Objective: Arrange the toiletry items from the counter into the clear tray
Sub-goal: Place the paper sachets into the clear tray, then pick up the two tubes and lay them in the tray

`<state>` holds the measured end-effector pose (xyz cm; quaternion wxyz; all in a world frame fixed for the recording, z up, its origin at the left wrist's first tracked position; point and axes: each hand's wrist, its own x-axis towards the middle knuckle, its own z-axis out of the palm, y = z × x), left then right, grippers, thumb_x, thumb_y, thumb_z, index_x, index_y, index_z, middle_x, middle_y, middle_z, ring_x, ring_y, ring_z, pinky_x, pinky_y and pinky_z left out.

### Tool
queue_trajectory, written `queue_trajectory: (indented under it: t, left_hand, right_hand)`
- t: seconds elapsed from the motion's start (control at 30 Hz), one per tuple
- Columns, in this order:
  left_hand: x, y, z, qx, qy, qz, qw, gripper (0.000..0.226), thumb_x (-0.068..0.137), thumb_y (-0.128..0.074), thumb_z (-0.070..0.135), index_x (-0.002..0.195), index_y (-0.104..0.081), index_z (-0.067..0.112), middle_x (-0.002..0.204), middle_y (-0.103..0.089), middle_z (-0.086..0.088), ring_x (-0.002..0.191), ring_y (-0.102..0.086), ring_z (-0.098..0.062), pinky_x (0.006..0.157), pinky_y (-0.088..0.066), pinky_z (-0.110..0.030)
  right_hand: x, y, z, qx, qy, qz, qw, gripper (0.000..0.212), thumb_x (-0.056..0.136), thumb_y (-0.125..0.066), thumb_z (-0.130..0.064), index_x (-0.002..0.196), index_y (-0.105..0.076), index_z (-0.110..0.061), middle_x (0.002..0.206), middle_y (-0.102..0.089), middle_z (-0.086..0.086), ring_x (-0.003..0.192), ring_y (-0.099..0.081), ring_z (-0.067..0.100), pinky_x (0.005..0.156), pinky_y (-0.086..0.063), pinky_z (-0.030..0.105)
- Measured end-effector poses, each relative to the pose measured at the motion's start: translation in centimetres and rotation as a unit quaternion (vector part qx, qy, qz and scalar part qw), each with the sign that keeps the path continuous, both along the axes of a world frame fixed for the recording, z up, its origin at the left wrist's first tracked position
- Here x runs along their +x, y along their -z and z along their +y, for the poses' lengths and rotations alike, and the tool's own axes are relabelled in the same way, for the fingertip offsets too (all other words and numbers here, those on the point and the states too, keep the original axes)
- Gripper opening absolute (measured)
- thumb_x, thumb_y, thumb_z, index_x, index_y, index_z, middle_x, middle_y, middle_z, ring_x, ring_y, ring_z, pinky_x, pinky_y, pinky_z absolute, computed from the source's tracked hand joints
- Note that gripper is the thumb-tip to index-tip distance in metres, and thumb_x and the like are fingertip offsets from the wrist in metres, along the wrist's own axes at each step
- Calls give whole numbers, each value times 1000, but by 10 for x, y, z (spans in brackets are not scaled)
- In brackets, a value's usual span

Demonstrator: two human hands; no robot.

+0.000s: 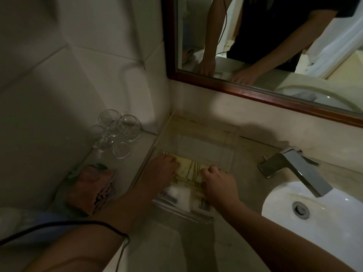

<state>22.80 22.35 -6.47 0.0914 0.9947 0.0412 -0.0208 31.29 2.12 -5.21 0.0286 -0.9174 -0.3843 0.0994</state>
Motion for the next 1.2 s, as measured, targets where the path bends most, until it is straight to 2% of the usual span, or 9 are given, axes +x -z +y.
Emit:
queue_trajectory:
  t: [0.2, 0.37, 0.5, 0.7, 0.83, 0.93, 1.0, 1.07, 1.2]
  left_hand:
    - [4, -4, -12, -6, -20, 15, 1000, 28, 72, -62, 21, 99, -69, 16, 107, -64, -11, 99, -59, -32, 70, -54, -37]
    - [6, -5, -14, -35, -31, 14, 999, 38, 79, -61, 23, 117, -64, 19, 118, -57, -13, 109, -54, -33, 83, -51, -39]
    - [7, -12, -20, -53, -49, 11, 997, 35, 80, -60, 21, 115, -63, 18, 118, -57, -10, 108, -53, -29, 83, -51, -36]
    - [13, -40, -60, -70, -40, -32, 996, 29, 82, -58, 19, 110, -66, 18, 105, -60, -7, 101, -55, -27, 78, -51, -36]
    - [24, -59, -128, -69, 27, -59, 996, 25, 80, -57, 19, 102, -68, 14, 99, -62, -10, 94, -59, -31, 74, -51, -38]
    - [27, -69, -205, -82, 85, -79, 990, 27, 78, -46, 25, 92, -66, 13, 94, -64, -13, 89, -59, -34, 75, -50, -39]
    - [25, -71, -266, -91, 127, -95, 983, 32, 79, -44, 28, 96, -68, 17, 97, -66, -8, 90, -61, -30, 82, -50, -40]
    - [22, -71, -331, -96, 161, -102, 977, 27, 81, -54, 23, 102, -69, 18, 101, -67, -5, 94, -61, -26, 82, -50, -35]
    - [11, -68, -447, -117, 188, -65, 973, 30, 83, -57, 20, 112, -65, 21, 119, -62, -3, 110, -57, -25, 87, -52, -36]
  right_hand:
    - [-7, 3, 2, -28, -3, -12, 1000, 37, 90, -54, -26, 127, -52, -25, 119, -56, 5, 103, -57, 26, 77, -48, 37]
    - [-11, -2, 4, -33, -1, -19, 999, 36, 89, -56, -25, 125, -53, -24, 119, -55, 6, 103, -56, 27, 78, -49, 38]
    - [-19, -10, -11, 2, 45, -21, 999, 46, 86, -62, -27, 130, -51, -29, 120, -56, 1, 102, -57, 21, 76, -53, 35]
    - [-28, -31, -82, 92, 102, -48, 989, 37, 91, -56, -21, 128, -58, -28, 112, -65, 1, 93, -62, 17, 74, -54, 31]
    - [-35, -34, -162, 108, 197, -62, 973, 36, 88, -56, -21, 123, -63, -27, 106, -68, 2, 85, -63, 22, 68, -55, 35]
    - [-47, -37, -240, 102, 248, -78, 960, 42, 85, -56, -27, 128, -59, -24, 111, -67, 5, 92, -62, 27, 73, -53, 36]
    - [-58, -42, -299, 95, 278, -73, 953, 45, 87, -53, -31, 131, -55, -27, 117, -65, 2, 97, -61, 26, 80, -49, 36]
    - [-68, -43, -360, 86, 305, -82, 945, 45, 87, -52, -33, 132, -54, -27, 115, -66, 2, 98, -61, 25, 81, -47, 36]
    - [-91, -42, -472, 65, 359, -78, 928, 48, 86, -54, -35, 133, -54, -23, 112, -66, 7, 97, -62, 29, 80, -50, 38]
